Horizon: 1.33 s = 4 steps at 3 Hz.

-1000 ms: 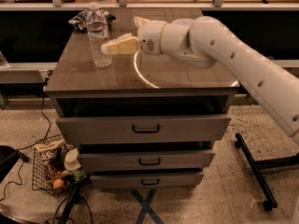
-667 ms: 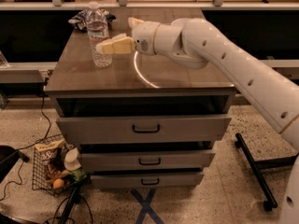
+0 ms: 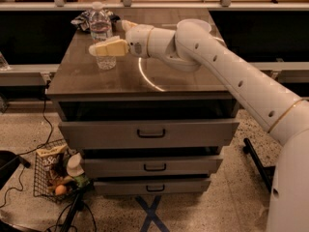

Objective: Pick water bottle

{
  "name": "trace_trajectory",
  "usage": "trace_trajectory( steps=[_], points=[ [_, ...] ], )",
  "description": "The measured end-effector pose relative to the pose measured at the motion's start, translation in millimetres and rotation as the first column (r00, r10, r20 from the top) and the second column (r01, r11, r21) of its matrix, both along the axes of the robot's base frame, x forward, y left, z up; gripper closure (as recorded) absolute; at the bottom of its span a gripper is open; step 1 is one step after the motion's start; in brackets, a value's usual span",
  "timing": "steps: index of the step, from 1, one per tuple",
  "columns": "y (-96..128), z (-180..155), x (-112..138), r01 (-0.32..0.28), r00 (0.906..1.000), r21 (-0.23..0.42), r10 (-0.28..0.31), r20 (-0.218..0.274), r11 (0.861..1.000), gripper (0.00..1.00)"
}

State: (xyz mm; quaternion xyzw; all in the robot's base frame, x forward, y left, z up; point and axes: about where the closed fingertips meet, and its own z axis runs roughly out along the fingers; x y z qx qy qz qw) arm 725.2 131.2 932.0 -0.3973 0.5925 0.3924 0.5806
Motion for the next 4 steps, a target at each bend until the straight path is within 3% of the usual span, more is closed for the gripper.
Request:
trace_trajectory(
  steps=[1, 4],
  points=[
    [14.4, -2.6, 3.9, -0.019, 0.9998, 0.017, 0.019, 0.011, 1.0, 0.15],
    [31.9, -5.0, 4.1, -0.057, 0.9982, 0.027, 0.056, 0.022, 0.998, 0.85]
  ],
)
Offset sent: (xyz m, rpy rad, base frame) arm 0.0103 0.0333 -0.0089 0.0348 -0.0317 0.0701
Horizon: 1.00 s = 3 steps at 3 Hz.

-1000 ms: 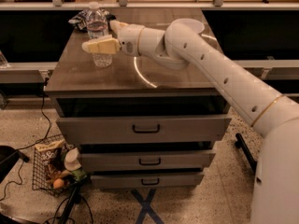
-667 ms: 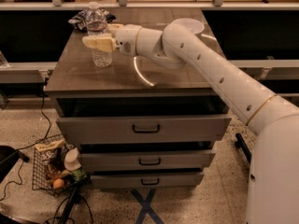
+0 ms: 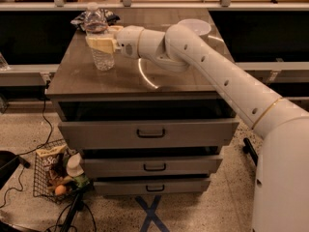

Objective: Pick water bottle

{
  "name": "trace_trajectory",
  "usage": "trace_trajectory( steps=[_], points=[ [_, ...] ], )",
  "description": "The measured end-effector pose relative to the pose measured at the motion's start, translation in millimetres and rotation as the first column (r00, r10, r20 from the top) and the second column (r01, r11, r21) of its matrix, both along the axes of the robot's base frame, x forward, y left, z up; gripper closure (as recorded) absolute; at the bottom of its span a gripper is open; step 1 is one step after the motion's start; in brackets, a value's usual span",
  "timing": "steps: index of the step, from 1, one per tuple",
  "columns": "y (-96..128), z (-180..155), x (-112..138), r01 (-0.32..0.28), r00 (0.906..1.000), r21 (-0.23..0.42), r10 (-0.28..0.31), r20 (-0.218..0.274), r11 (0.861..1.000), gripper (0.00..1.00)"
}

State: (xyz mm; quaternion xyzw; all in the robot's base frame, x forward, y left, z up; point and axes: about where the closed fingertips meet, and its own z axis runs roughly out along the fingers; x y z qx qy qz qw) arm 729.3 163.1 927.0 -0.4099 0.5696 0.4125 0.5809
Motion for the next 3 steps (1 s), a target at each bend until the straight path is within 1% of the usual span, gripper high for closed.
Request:
trace_trajectory(
  steps=[1, 2, 3],
  points=[
    [3.0, 0.2, -1.1, -0.005, 1.0, 0.0, 0.005, 0.0, 1.0, 1.0],
    [3.1, 0.2, -1.2, -0.005, 1.0, 0.0, 0.005, 0.0, 1.0, 1.0],
    [4.5, 6.5, -3.0, -0.005, 0.9999, -0.004, 0.006, 0.015, 1.0, 1.0]
  ],
)
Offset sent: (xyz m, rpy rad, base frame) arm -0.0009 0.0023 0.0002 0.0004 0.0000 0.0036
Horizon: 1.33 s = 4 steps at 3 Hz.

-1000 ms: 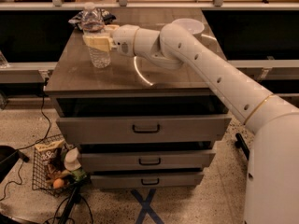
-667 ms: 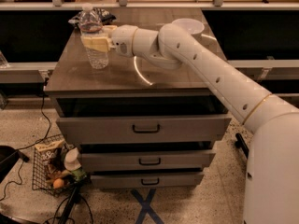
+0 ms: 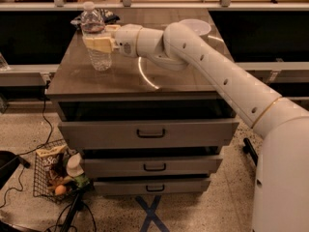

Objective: Pick water bottle

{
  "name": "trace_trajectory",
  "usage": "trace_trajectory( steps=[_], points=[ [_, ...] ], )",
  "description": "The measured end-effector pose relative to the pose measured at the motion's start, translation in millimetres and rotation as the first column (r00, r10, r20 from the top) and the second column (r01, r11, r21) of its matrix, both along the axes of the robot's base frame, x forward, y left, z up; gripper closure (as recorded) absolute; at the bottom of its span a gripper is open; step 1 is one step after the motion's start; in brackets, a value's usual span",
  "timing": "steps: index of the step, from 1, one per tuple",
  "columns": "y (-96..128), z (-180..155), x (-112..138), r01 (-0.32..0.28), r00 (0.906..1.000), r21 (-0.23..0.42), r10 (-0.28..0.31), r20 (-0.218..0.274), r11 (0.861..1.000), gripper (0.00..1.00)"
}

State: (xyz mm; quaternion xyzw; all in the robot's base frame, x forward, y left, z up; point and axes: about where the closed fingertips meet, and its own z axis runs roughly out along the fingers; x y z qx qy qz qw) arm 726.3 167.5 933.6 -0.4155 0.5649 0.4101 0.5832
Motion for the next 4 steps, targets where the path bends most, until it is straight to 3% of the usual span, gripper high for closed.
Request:
trace_trajectory(
  steps=[1, 3, 4],
  points=[
    [-4.5, 33.1, -9.6, 0.005, 0.9987, -0.026, -0.003, 0.051, 1.0, 1.0],
    [-10.6, 140.0, -34.1, 0.051, 0.9867, -0.131, -0.03, 0.159, 0.99, 1.0],
    [-12.6, 161.1, -37.3, 0.074, 0.9823, -0.151, -0.046, 0.182, 0.986, 1.0]
  ],
)
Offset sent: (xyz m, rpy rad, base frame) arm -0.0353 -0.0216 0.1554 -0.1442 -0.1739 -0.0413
